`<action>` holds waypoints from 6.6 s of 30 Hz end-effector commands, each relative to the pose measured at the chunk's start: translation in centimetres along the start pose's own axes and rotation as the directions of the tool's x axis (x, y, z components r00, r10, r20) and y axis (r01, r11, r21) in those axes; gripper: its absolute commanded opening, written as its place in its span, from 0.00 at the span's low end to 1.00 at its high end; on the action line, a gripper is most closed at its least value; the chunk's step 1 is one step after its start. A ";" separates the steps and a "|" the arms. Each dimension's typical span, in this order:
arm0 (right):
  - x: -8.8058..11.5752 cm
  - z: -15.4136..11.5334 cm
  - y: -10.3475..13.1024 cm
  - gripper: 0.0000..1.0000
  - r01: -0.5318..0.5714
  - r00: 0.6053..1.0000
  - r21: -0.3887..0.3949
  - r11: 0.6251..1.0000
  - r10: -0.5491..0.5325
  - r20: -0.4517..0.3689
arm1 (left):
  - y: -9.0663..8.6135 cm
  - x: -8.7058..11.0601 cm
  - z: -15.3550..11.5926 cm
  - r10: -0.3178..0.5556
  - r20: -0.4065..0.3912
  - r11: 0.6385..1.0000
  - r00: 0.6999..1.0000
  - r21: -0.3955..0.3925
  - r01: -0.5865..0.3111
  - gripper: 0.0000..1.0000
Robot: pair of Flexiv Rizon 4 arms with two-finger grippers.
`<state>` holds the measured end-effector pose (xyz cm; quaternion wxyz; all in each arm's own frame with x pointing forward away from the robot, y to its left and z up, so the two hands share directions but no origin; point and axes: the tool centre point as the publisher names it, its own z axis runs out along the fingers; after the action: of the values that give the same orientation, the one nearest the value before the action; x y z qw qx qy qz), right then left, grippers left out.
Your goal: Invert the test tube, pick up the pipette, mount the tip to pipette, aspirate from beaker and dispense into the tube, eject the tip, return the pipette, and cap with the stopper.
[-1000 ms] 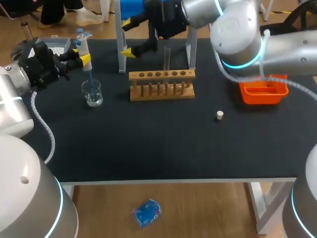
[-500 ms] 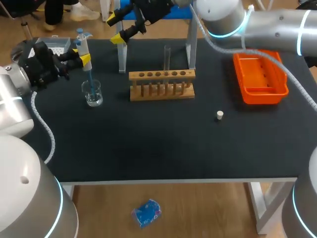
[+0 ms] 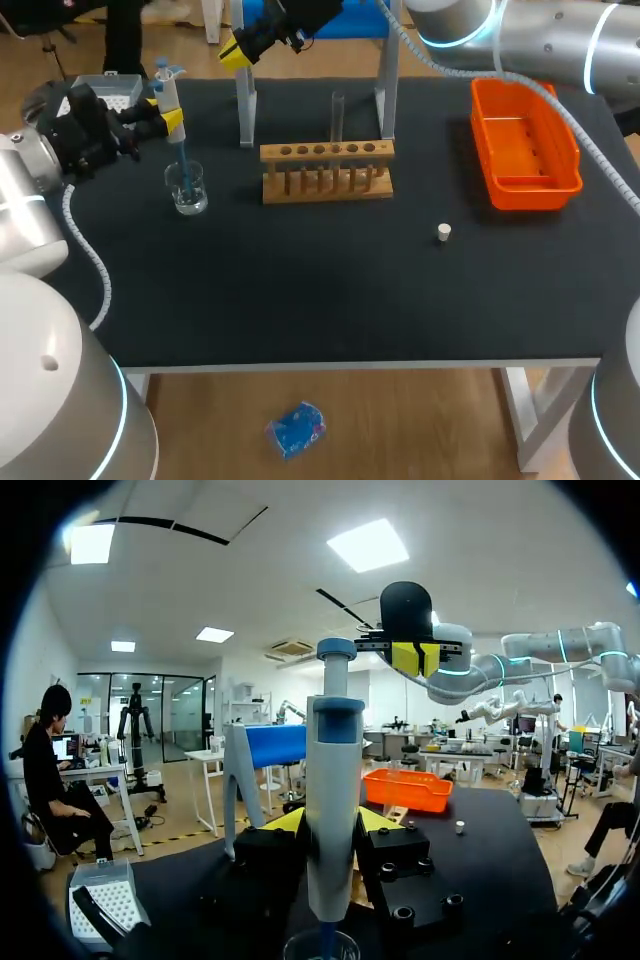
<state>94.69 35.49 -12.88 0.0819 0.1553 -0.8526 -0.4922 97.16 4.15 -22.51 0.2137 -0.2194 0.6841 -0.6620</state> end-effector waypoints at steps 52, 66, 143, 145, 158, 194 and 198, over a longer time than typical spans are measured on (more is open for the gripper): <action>-5.3 6.6 5.4 0.00 0.027 0.993 -0.186 0.982 -0.048 -0.106 | 0.0 0.0 0.0 0.001 0.001 1.000 1.000 0.002 -0.001 0.00; -5.0 7.2 4.7 0.00 0.007 0.992 -0.197 0.980 -0.031 -0.119 | 0.0 0.0 0.0 0.001 0.001 1.000 1.000 0.002 -0.001 0.00; -5.4 9.2 1.5 0.00 -0.081 0.987 -0.199 0.977 0.051 -0.151 | 0.0 0.0 0.0 0.001 0.001 1.000 1.000 0.002 -0.001 0.00; -5.4 9.2 1.6 0.00 -0.080 0.987 -0.199 0.977 0.050 -0.151 | 0.0 0.0 0.0 0.001 0.001 1.000 1.000 0.002 -0.001 0.00; -5.5 8.5 2.8 0.00 -0.049 0.990 -0.199 0.979 0.021 -0.139 | 0.0 0.0 0.0 0.001 0.001 1.000 1.000 0.002 -0.001 0.00; -3.0 4.0 5.2 1.00 0.019 0.998 -0.170 0.985 -0.030 -0.063 | 0.0 0.0 0.0 0.001 0.001 1.000 1.000 0.002 -0.001 0.00; -1.6 2.6 4.7 1.00 0.005 0.999 -0.161 0.987 -0.011 -0.037 | 0.0 0.0 0.0 0.001 0.001 1.000 1.000 0.002 -0.001 0.00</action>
<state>96.42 42.39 -10.61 0.1289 0.1755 -0.8031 -0.5547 97.17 4.12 -22.61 0.2150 -0.2186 0.6834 -0.6626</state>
